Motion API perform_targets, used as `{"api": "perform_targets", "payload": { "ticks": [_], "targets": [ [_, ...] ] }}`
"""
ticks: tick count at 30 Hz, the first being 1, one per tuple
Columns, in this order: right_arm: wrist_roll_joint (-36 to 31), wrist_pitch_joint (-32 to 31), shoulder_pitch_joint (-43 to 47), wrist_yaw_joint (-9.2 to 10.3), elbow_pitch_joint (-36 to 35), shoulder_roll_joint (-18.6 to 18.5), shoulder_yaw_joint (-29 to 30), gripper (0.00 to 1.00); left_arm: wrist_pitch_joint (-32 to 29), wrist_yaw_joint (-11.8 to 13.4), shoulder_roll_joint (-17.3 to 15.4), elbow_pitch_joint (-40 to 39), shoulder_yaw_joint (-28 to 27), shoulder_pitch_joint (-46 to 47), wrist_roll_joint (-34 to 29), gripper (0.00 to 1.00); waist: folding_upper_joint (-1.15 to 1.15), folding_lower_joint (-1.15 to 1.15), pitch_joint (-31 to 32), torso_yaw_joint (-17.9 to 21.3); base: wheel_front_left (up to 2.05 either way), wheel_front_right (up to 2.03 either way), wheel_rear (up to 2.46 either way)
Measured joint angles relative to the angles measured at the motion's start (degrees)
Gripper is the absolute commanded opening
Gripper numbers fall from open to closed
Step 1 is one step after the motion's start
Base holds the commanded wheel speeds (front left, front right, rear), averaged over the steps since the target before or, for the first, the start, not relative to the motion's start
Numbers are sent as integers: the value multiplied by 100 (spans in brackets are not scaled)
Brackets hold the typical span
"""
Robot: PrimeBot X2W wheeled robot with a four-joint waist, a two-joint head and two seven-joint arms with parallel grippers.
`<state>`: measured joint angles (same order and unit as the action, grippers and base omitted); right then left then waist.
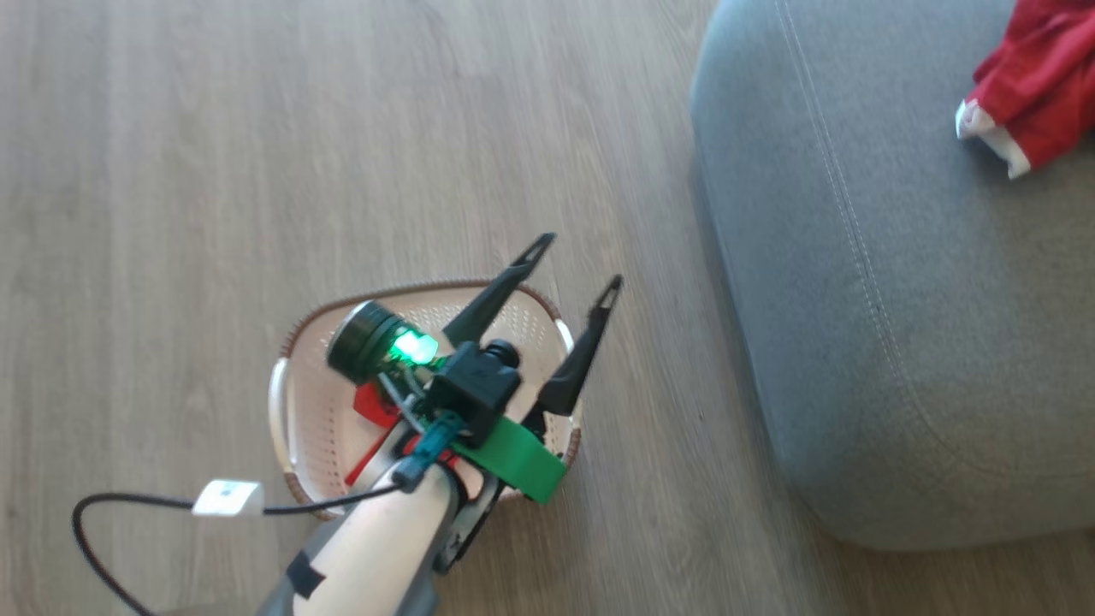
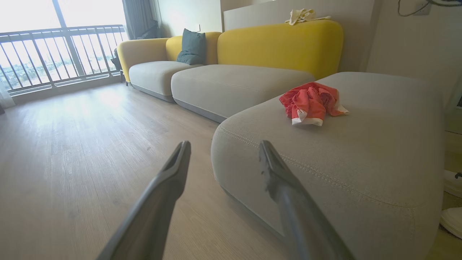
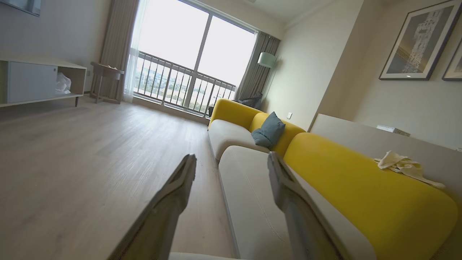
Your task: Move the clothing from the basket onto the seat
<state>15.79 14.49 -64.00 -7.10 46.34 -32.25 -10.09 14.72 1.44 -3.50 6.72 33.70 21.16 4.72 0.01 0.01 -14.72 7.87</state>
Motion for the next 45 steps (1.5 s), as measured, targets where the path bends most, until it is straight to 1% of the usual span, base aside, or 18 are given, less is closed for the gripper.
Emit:
{"api": "perform_targets", "payload": {
  "ticks": [4, 8, 10, 15, 16, 17, 20, 23, 28, 31, 34, 36, 40, 45],
  "targets": [
    [231, 16, 775, 0, -1233, -63, -226, 100, 0, 158, 23, -3, -302, -252, 85, 100, 0, 0, 320, -166, 0, 0, 0],
    [331, 16, 1689, 0, -2113, 16, -299, 100, 0, 364, 29, -29, -664, -524, 100, 100, 0, 0, 629, -323, 0, 0, 0],
    [403, 16, 2088, 0, -2487, 147, -288, 100, 0, 494, 33, -71, -865, -629, 178, 100, 0, 0, 768, -400, 0, 0, 0],
    [335, 16, 2863, 0, -3240, 486, -325, 100, 0, 708, 37, -158, -1267, -845, 171, 100, 0, 0, 997, -589, 0, 0, 0],
    [338, 16, 3186, 0, -3435, 653, -259, 100, 0, 868, 47, -181, -1406, -922, 166, 100, 0, 0, 1052, -662, 0, 0, 0],
    [357, 16, 3363, 0, -3530, 769, -187, 100, 0, 947, 51, -194, -1485, -966, 166, 100, 0, 0, 1075, -697, 0, 0, 0],
    [608, 16, 3908, 0, -3713, 1221, 134, 100, 0, 1161, 56, -200, -1633, -1078, 166, 100, 0, 0, 1127, -778, 0, 0, 0],
    [539, 16, 4513, 0, -3813, 1446, 265, 100, 0, 1292, 58, -165, -1719, -1209, 167, 100, 0, 0, 1146, -852, 0, 0, 0],
    [219, 15, 5443, 1, -3906, 1834, 467, 100, 0, 1388, 62, -76, -1703, -1408, 168, 100, 0, 0, 1168, -962, 0, 0, 0],
    [36, 15, 5827, 1, -3956, 2107, 566, 100, 0, 1414, 60, -18, -1706, -1545, 179, 100, 0, 0, 1206, -1003, 0, 0, 0],
    [-121, 15, 6106, 1, -4005, 2283, 699, 100, 0, 1470, 60, -2, -1700, -1657, 179, 100, 0, 0, 1264, -1028, 0, 0, 0],
    [-215, 15, 6232, 1, -4031, 2339, 751, 100, 0, 1486, 59, 12, -1678, -1695, 179, 100, 0, 0, 1302, -1031, 0, 0, 0],
    [-457, 15, 6307, 1, -4065, 2349, 679, 100, 0, 1482, 59, 56, -1601, -1762, 178, 100, 0, 0, 1346, -991, 0, 0, 0],
    [-522, 15, 6344, 1, -4081, 2399, 617, 100, 0, 1480, 59, 114, -1528, -1805, 178, 100, 0, 0, 1352, -966, 0, 0, 0]
  ]
}}
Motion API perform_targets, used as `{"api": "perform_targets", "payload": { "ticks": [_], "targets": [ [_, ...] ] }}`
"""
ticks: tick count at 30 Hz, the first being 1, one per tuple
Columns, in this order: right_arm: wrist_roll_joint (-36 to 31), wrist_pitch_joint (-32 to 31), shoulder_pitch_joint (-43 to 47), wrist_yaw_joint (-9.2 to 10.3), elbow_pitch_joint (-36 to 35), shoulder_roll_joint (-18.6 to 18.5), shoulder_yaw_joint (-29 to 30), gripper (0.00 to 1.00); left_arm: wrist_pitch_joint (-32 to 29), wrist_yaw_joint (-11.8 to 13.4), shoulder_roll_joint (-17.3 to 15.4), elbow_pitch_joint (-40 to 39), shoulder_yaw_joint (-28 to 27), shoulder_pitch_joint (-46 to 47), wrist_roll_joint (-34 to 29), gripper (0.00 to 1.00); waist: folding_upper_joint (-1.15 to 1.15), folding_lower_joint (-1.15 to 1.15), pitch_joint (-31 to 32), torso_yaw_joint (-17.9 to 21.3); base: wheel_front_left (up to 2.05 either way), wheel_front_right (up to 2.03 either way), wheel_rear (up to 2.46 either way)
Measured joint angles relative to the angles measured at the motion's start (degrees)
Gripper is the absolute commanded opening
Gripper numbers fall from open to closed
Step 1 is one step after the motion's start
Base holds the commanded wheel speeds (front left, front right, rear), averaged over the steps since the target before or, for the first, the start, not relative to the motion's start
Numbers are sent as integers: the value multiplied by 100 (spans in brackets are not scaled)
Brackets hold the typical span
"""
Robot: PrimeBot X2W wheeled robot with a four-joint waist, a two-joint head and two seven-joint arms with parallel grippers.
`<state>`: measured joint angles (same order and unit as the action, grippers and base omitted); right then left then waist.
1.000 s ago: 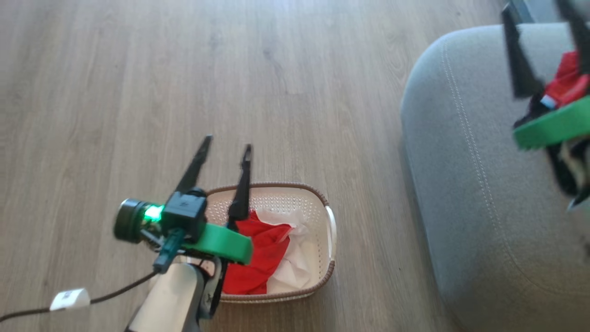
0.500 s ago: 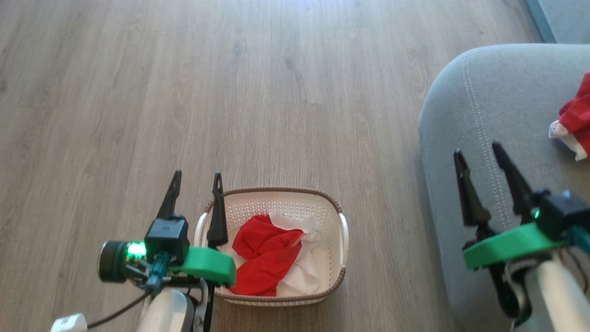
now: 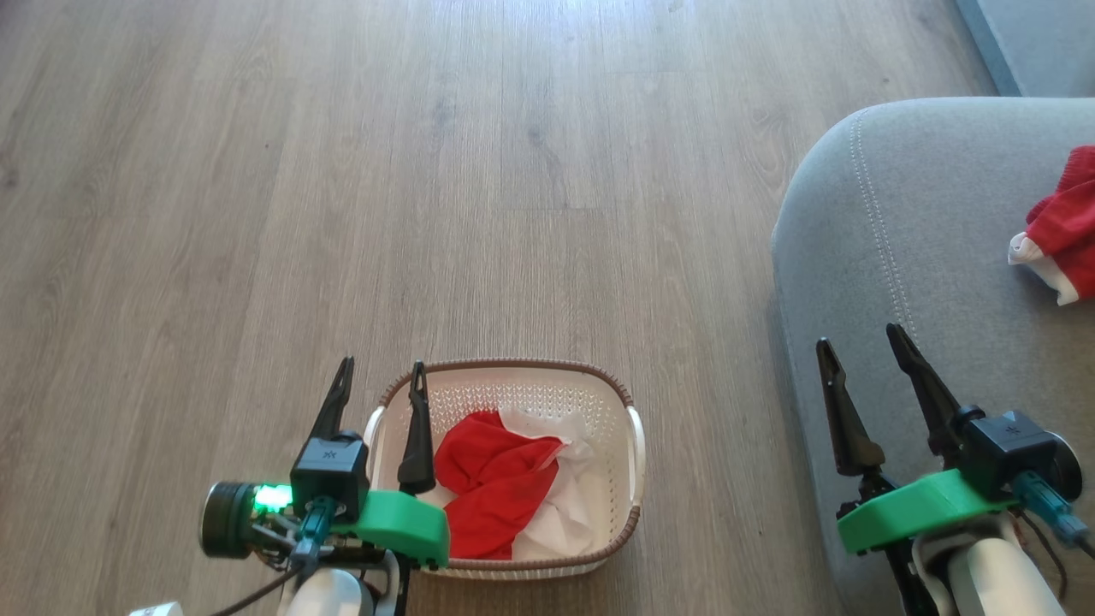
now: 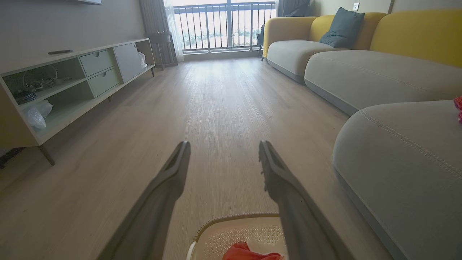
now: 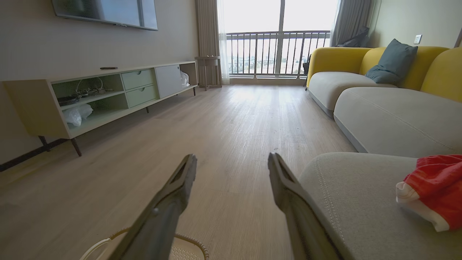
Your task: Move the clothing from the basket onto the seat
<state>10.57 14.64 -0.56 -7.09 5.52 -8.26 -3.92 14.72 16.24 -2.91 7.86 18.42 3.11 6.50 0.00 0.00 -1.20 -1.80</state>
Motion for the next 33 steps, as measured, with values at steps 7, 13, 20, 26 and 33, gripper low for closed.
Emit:
{"api": "perform_targets", "payload": {
  "ticks": [7, 13, 20, 26, 33],
  "targets": [
    [0, 0, -1, 0, 0, 15, 14, 100, 0, 0, 0, 0, 23, 1, 0, 100, 0, 0, -18, -6, 0, 0, 0],
    [-1, 0, -1, 0, -1, 48, 15, 100, 0, 0, 0, 0, 26, 3, 0, 100, 0, 0, -75, -6, 0, 0, 0],
    [-158, 0, -2, 0, -1, 46, 12, 100, 0, -1, 0, 10, 29, 7, 0, 100, 0, 0, -91, -4, 0, 0, 0],
    [-210, 0, -2, 0, -1, 51, 3, 100, 0, -41, 0, 14, 29, 7, 0, 100, 0, 0, -44, 12, 0, 0, 0],
    [-200, 0, -3, 0, -1, 54, 9, 100, 0, -52, 0, 16, 25, 7, 0, 100, 0, 0, -56, 48, 0, 0, 0]
  ]
}}
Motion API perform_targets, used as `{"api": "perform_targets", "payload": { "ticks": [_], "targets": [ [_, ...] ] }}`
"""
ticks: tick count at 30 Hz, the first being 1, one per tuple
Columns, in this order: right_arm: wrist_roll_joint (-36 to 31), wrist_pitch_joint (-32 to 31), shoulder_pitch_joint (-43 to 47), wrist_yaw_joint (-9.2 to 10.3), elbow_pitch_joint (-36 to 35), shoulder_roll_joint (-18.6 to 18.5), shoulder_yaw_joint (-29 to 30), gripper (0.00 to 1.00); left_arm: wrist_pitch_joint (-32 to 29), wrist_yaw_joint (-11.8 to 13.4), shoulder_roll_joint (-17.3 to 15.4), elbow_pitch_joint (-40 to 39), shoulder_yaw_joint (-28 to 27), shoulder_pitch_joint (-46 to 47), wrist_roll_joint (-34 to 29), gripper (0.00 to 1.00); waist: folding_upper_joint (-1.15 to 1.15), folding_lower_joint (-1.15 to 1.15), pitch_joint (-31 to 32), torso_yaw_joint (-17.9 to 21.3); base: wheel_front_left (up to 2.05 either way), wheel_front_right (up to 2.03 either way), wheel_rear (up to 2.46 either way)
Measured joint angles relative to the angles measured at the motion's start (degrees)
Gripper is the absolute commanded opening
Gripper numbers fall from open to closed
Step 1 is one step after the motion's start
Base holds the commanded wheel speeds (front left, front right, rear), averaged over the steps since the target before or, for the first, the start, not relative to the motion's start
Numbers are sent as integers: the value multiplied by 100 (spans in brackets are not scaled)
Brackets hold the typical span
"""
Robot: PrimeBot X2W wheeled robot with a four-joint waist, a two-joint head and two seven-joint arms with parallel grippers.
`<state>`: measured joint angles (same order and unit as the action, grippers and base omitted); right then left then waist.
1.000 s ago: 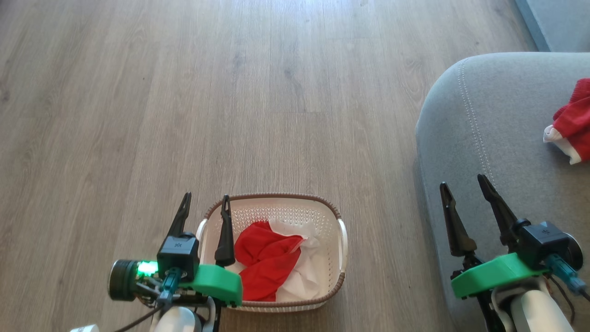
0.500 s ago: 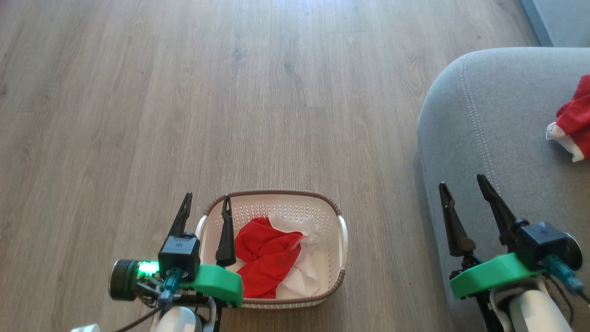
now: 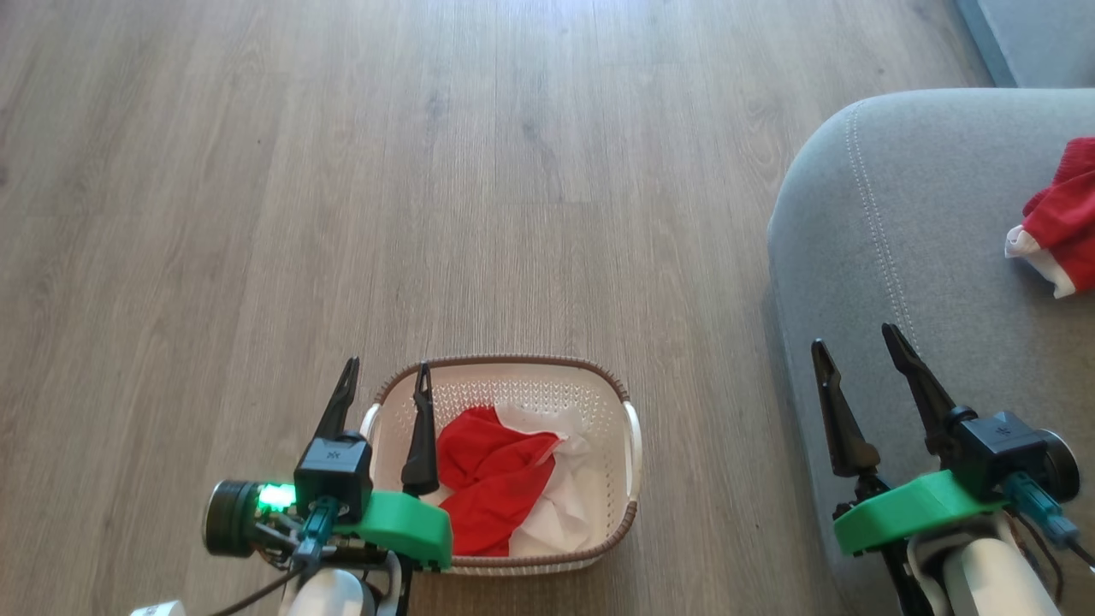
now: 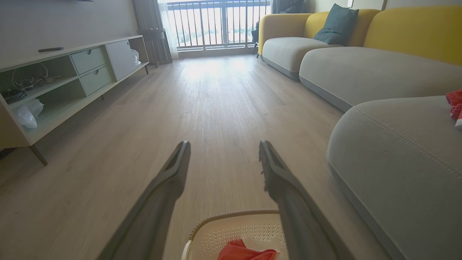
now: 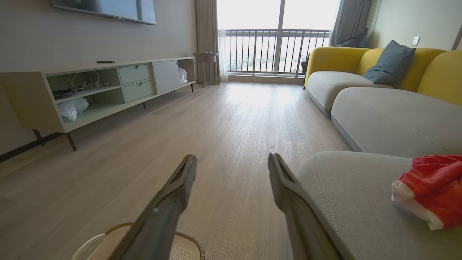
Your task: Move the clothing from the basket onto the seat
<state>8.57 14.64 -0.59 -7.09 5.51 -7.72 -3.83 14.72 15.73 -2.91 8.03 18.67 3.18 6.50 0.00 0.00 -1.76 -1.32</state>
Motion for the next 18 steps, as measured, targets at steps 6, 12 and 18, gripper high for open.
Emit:
{"api": "perform_targets", "payload": {
  "ticks": [6, 12, 18],
  "targets": [
    [0, 0, -9, 0, 1, 5, 12, 100, 0, -44, 0, 20, 15, 9, 0, 100, 0, 0, -101, 31, 0, 0, 0],
    [-52, 0, -190, 0, 67, 0, 46, 100, 0, -153, -1, 299, 146, 27, 1, 100, 0, 0, -332, 150, 0, 0, 0],
    [-97, 0, -400, 0, 113, -27, 271, 100, -1, -224, -2, 583, 294, 353, 118, 100, 0, 0, -802, 342, 0, 0, 0]
  ]
}}
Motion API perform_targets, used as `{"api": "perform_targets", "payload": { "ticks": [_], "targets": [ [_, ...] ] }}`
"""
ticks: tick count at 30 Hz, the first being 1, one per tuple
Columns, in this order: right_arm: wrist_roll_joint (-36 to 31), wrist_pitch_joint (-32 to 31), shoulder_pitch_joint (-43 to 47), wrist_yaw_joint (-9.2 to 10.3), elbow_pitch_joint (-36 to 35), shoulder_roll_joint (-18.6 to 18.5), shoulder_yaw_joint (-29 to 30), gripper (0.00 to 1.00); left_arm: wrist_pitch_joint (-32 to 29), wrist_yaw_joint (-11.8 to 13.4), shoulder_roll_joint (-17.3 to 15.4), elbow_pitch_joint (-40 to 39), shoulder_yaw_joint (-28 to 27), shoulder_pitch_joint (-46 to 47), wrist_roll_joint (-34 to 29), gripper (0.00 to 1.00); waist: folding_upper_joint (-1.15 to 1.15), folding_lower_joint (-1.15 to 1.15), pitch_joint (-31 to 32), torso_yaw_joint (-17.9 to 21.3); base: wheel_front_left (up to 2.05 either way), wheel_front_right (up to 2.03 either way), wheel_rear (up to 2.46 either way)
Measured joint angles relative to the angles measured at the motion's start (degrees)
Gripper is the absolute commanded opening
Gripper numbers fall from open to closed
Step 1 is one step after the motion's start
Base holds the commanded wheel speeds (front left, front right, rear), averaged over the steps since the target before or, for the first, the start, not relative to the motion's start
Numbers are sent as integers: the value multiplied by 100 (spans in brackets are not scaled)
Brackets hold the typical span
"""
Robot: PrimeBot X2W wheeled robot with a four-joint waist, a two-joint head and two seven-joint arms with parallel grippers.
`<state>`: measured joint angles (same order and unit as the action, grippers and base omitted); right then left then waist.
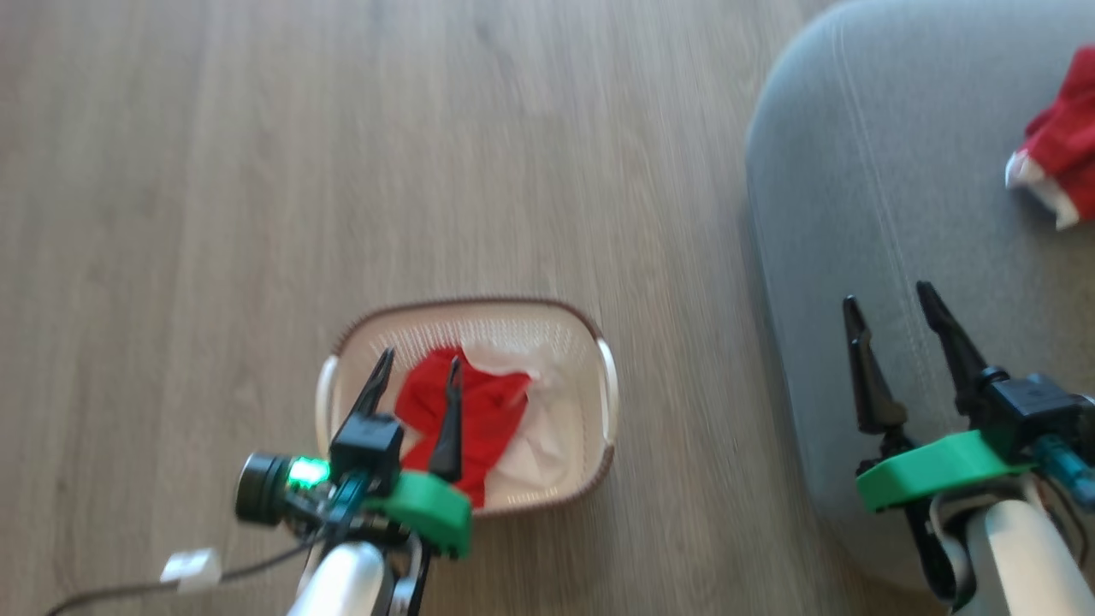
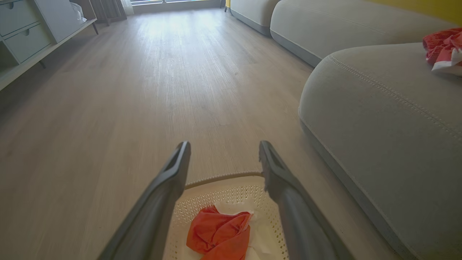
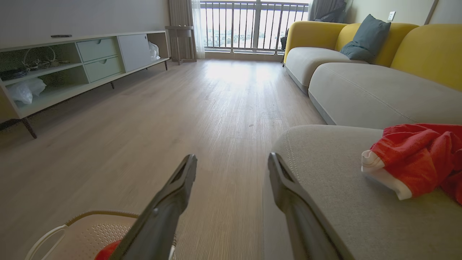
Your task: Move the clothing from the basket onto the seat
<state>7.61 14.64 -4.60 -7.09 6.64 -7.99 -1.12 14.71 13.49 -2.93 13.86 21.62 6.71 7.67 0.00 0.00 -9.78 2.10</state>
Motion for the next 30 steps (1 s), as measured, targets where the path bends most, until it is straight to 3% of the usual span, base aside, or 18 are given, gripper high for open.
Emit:
{"api": "perform_targets", "payload": {
  "ticks": [8, 15, 30],
  "targets": [
    [1, 0, -465, 0, -37, -12, 144, 100, 0, -175, 9, 902, 210, 1099, -156, 100, -1, -1, -1053, 300, 0, 0, 0],
    [-8, 0, -704, -1, -97, 23, 266, 100, -1, -424, -34, 2463, 205, 1991, -532, 100, -1, -2, -2029, 641, 0, 0, 0],
    [88, 0, -1063, -1, -225, 430, 102, 100, 0, -682, -536, 5170, 555, 4209, -1145, 100, 0, -1, -3791, 1538, 0, 0, 0]
  ]
}}
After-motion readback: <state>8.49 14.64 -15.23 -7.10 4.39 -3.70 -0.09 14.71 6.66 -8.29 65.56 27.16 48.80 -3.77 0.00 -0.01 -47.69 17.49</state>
